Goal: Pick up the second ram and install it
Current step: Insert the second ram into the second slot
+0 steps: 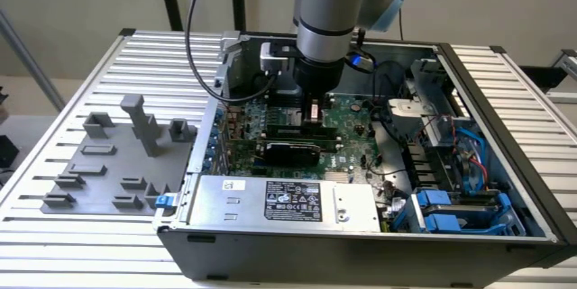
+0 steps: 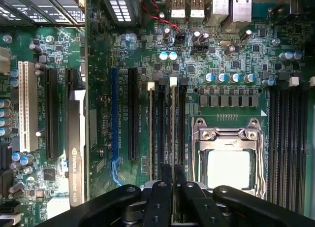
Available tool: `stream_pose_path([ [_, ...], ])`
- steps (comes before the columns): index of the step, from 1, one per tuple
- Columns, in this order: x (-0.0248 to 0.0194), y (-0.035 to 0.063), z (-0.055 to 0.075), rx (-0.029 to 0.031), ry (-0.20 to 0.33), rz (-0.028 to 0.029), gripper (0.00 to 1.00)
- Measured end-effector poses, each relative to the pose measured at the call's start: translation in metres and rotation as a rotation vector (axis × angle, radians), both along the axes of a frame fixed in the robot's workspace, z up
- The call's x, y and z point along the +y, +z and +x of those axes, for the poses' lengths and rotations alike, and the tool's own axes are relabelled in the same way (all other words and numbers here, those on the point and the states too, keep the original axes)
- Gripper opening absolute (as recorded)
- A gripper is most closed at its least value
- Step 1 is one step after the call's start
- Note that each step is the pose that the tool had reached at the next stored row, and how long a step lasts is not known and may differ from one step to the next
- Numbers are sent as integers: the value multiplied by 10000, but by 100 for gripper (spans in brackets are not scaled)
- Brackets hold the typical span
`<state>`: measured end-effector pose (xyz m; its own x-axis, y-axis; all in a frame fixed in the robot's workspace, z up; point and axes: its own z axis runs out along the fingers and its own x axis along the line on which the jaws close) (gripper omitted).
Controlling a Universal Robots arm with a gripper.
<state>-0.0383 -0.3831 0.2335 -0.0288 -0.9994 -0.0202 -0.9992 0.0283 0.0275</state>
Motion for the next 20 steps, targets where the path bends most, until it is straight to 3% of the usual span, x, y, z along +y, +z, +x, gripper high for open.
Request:
stream_pose_path([
  [7, 21, -16, 0, 0, 0, -2, 0],
  [20, 38, -64, 2, 0, 0, -79, 0],
])
